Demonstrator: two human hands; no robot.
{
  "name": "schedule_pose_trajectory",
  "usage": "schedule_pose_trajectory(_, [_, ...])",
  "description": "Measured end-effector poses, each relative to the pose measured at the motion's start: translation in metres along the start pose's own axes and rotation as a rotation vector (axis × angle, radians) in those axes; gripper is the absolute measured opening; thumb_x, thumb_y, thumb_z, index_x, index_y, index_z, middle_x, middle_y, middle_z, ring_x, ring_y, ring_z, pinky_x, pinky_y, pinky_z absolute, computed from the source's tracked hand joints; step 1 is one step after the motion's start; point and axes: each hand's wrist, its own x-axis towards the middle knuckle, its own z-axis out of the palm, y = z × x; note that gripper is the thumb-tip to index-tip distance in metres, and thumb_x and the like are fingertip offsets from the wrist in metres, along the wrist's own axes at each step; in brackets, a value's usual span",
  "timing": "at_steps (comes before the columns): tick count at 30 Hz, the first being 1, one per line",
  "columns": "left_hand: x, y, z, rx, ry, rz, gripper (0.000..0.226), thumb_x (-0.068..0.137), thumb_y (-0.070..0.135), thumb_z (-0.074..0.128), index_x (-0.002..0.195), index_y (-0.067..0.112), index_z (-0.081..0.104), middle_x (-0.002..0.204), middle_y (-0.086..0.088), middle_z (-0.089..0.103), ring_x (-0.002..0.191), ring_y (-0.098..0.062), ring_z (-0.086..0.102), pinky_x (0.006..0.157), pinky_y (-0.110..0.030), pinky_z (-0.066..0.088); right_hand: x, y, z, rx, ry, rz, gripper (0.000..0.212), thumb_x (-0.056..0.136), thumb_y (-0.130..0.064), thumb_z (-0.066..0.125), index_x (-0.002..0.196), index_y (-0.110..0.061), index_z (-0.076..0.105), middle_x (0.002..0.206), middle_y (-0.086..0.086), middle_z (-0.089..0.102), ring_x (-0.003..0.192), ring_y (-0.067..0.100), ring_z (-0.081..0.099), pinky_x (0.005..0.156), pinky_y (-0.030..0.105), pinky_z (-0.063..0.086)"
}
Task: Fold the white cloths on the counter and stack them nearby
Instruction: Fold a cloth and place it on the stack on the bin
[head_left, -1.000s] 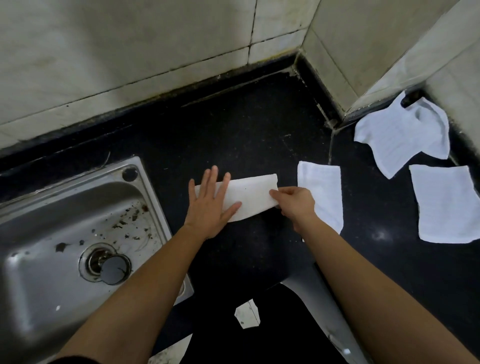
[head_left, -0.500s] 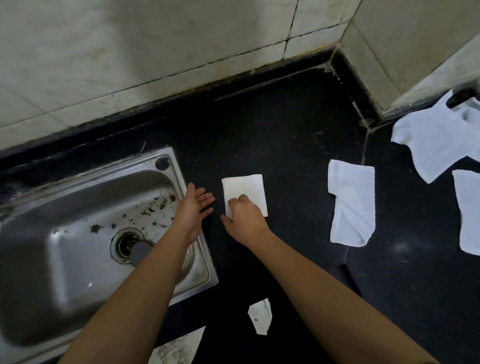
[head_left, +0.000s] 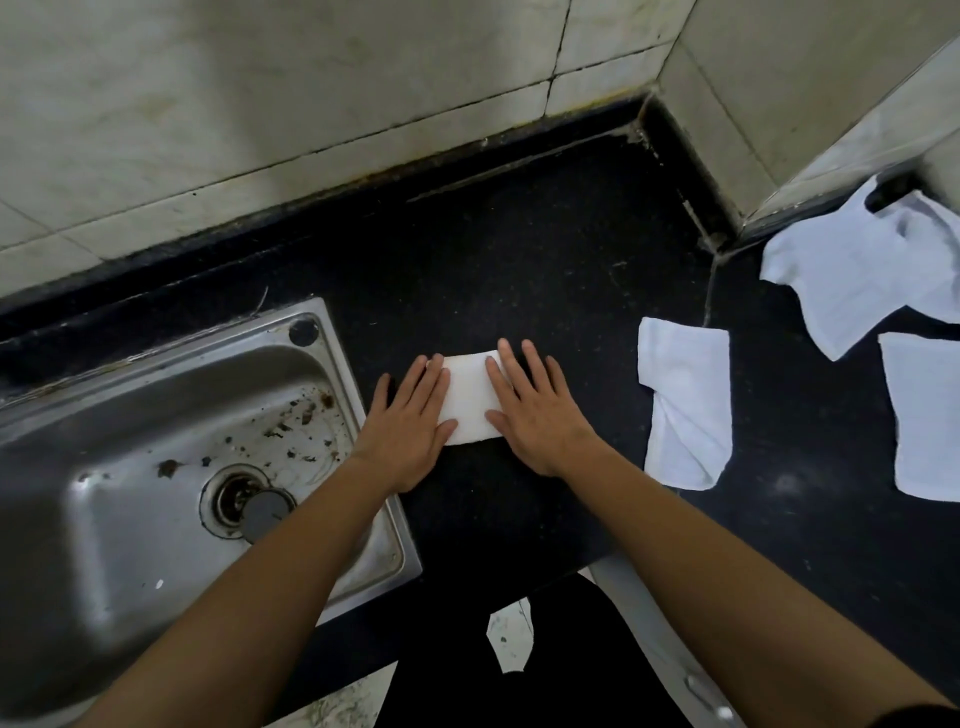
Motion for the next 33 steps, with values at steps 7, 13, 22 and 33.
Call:
schedule_pose_trajectory(7, [0.004, -0.014, 0.017, 0.065, -0.048, 0.017, 0.071, 0.095, 0.057, -0.012, 0.152, 0.015, -0.022, 0.159, -0.002, -0.032, 0.151, -0.022, -0.017, 0.121, -0.053, 0.002, 0.005, 0.014, 0.01, 0.008, -0.118, 0.054, 0.074, 0.1, -0.063, 0.011, 0.154, -0.025, -0.025, 0.161, 0.017, -0.03, 0.149, 0.037, -0.022, 0.122, 0.056, -0.003])
schedule_pose_trajectory(13, [0.004, -0.001, -0.002, -0.121, 0.014, -0.089, 0.074, 0.101, 0.053, 0.027, 0.157, 0.014, 0.001, 0.165, -0.01, -0.006, 0.149, -0.03, 0.012, 0.118, -0.05, 0.02, -0.017, 0.021, -0.011, 0.263, 0.021, 0.126, 0.066, 0.104, -0.049, 0.036, 0.159, -0.019, 0.014, 0.164, 0.015, 0.013, 0.149, 0.033, 0.018, 0.119, 0.048, 0.024])
schedule_pose_trajectory(22, [0.012, 0.035, -0.034, -1.487, 0.097, -0.899, 0.031, 0.093, 0.031, 0.055, 0.116, 0.011, 0.058, 0.11, -0.009, 0.067, 0.094, -0.02, 0.064, 0.071, -0.032, 0.05, 0.003, 0.019, -0.034, 1.272, -0.084, 0.636, 0.058, 0.092, -0.034, 0.067, 0.143, -0.013, 0.05, 0.136, 0.007, 0.059, 0.122, 0.024, 0.057, 0.104, 0.034, 0.047])
schedule_pose_trajectory(33, [-0.025, 0.009, -0.053, -1.605, 0.02, -0.968, 0.047, 0.096, 0.028, 0.056, 0.14, 0.015, 0.046, 0.142, -0.006, 0.049, 0.13, -0.024, 0.047, 0.107, -0.046, 0.04, 0.008, -0.014, -0.082, 1.668, -0.23, 0.619, 0.041, 0.085, -0.017, 0.067, 0.124, -0.009, 0.061, 0.112, 0.009, 0.068, 0.101, 0.024, 0.068, 0.08, 0.038, 0.058])
